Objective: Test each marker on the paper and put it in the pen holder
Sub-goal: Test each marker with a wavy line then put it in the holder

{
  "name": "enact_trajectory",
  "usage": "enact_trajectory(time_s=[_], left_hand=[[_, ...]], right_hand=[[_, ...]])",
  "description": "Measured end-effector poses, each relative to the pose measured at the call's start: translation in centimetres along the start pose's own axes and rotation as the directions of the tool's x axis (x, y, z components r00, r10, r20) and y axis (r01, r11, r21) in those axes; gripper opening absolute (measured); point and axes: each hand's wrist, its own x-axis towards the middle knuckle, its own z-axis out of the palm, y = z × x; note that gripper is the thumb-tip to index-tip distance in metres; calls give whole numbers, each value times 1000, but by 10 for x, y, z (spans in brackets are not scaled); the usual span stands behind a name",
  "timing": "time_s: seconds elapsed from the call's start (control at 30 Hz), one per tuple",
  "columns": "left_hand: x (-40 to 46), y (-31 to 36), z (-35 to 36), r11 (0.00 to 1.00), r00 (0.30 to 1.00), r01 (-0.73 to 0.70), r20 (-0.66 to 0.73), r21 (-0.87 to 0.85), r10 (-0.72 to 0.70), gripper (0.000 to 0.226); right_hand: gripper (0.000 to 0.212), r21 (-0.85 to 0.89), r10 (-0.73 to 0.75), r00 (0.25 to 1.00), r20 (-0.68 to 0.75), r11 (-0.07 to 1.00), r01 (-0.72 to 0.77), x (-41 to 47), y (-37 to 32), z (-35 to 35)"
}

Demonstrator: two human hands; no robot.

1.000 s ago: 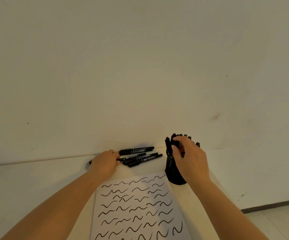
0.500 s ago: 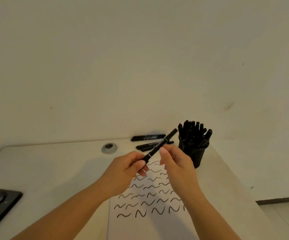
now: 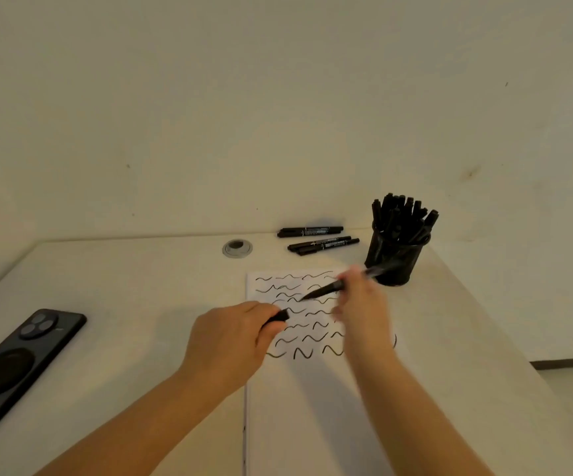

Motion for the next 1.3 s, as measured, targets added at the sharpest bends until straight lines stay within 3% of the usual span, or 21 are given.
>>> enact_trajectory(time_s=[0.07, 0.1, 0.17, 0.23, 0.3, 0.43, 0.63, 0.93, 1.0, 1.17, 1.3], left_hand=[[-16, -16, 3, 997, 996, 71, 56, 12, -72, 23], [-22, -26, 5, 991, 987, 125, 108, -36, -121, 24], [-26, -43, 11, 965, 966, 203, 197, -164, -169, 21], [-24, -47, 16, 943, 963, 212, 219, -258, -157, 19], [-24, -45, 23, 936, 961, 191, 248, -297, -118, 18], [-29, -49, 27, 926, 958, 173, 277, -335, -78, 19], [-30, -50, 27, 921, 961, 168, 265, -352, -75, 21], [-32, -44, 21, 895, 963, 199, 251, -400, -101, 24], [-32, -42, 20, 881, 967, 199, 233, -430, -105, 11], [-33, -39, 18, 868, 969, 203, 222, -454, -111, 9], [-34, -40, 20, 873, 960, 221, 254, -434, -116, 9]], right_hand=[[31, 46, -29, 992, -122, 998, 35, 9, -5, -21], [30, 22, -85, 990, -115, 996, 88, 8, -5, -29], [27, -91, -149, 989, 11, 985, 150, -1, 5, -31], [24, -181, -113, 976, 188, 972, 148, -19, 20, -20], [20, -157, -79, 945, 317, 978, 135, -33, 35, -11], [13, -101, -130, 905, 404, 977, 186, -42, 47, -8], [20, -202, -136, 855, 501, 942, 269, -47, 51, -5], [20, -292, -188, 918, 350, 909, 298, -41, 54, -10], [17, -222, -221, 921, 321, 928, 300, -41, 53, -10], [13, -25, -184, 942, 280, 980, 199, -41, 49, -12], [28, 151, -110, 948, 299, 986, 67, -41, 45, -16]])
